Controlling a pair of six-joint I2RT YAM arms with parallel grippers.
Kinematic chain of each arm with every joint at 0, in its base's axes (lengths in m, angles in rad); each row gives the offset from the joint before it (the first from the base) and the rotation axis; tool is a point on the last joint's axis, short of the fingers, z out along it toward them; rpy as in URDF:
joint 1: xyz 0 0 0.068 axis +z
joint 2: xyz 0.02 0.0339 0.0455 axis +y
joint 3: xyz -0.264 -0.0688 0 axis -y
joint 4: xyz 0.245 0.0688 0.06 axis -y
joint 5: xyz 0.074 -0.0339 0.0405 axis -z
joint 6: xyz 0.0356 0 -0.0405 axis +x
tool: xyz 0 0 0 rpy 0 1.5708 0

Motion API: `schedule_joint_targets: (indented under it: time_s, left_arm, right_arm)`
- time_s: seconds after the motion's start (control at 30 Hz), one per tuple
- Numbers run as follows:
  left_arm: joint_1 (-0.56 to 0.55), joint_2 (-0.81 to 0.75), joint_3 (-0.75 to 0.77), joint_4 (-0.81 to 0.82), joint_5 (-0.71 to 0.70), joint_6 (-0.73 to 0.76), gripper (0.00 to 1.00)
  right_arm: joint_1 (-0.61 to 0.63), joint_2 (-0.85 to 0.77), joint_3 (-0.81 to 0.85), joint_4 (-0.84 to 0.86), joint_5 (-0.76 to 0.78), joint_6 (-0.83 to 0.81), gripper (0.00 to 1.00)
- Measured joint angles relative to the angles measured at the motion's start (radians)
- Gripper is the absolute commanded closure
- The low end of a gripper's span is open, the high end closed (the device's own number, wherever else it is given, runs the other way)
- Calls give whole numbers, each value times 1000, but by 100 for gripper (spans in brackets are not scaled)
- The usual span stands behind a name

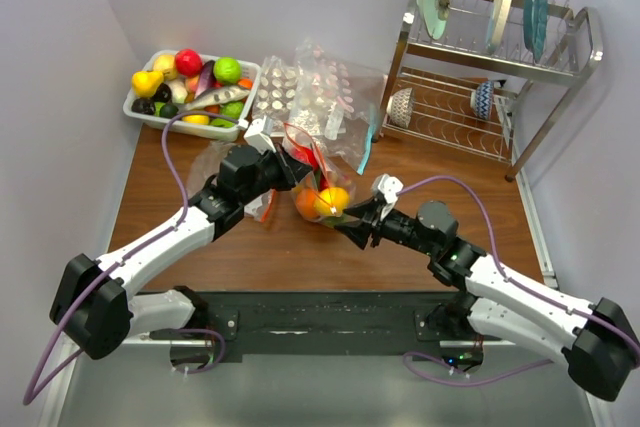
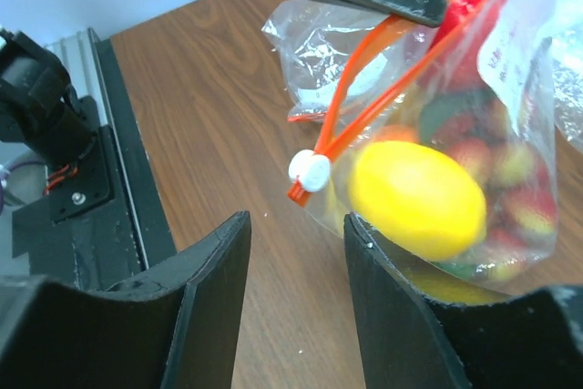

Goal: Place the food in the zip-top bag and seal the zipper
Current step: Zip the zipper food storage bag at the center of the board.

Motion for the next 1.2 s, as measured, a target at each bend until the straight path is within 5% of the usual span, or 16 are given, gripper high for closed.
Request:
schedule_joint_targets:
  time_s: [0.1, 0.23, 0.43, 0.77, 0.93, 1.2]
  left_arm:
    - [0, 0, 0, 0, 3, 0, 100]
    - [0, 0, 0, -1, 6, 0, 100]
    - [0, 0, 0, -2, 11, 0, 100]
    - [0, -6, 0, -5, 11, 0, 100]
    - [0, -10, 0, -5, 10, 0, 100]
    - [0, -10, 4, -6, 17, -1, 100]
  right_arm:
    - [35, 28, 0, 11, 32, -31, 58]
    - [65, 70, 0, 24, 68, -69, 83]
    - [72, 104, 1, 30, 117, -87, 99]
    - [73, 94, 6, 28, 168, -77, 100]
    - [75, 26, 6, 22, 192, -63, 48]
    - [133, 40, -8, 48, 222, -117, 46]
